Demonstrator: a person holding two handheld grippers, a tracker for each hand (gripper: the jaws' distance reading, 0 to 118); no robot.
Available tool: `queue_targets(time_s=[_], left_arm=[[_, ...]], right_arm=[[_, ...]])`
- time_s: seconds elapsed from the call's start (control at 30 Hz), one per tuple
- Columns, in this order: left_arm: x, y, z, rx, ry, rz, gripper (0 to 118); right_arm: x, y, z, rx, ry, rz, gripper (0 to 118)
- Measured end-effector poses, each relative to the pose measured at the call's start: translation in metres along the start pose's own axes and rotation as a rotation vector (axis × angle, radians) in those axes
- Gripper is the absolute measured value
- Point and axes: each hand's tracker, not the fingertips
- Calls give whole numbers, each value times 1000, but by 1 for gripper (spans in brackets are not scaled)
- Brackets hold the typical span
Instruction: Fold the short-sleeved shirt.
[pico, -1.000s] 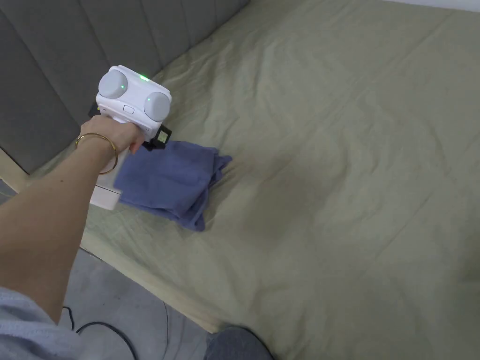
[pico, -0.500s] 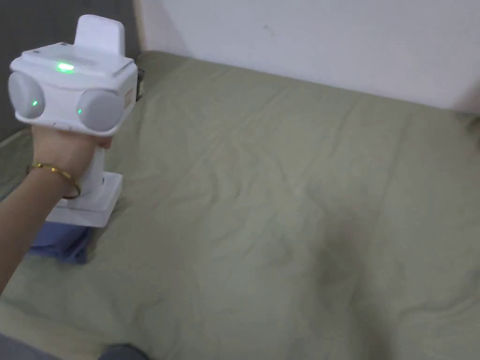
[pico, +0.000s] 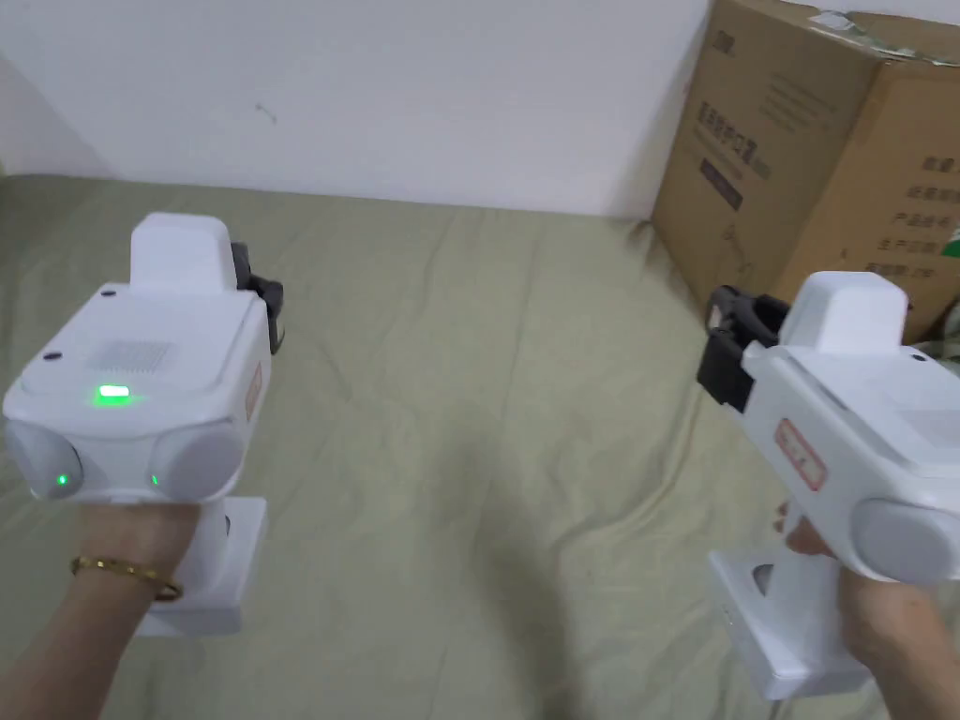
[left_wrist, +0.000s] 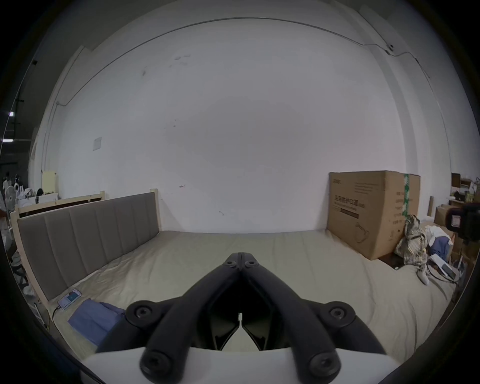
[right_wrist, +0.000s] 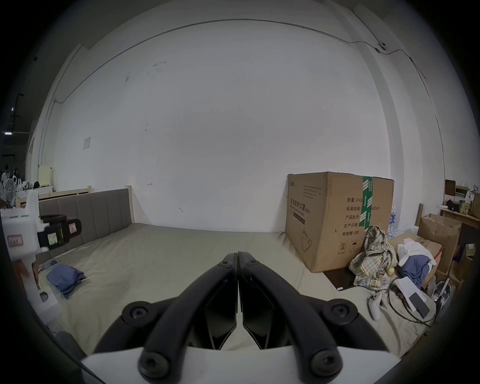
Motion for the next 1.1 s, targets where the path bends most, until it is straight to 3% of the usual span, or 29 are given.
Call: queue_targets(time_s=[0.6, 1.1], left_arm=[[21, -64, 13, -124, -47, 6, 0], [21, -67, 10, -137, -38, -14, 0]], right_arm=[[-11, -84, -2, -132, 5, -47, 0], [-14, -87, -1, -146, -1, -58, 0]])
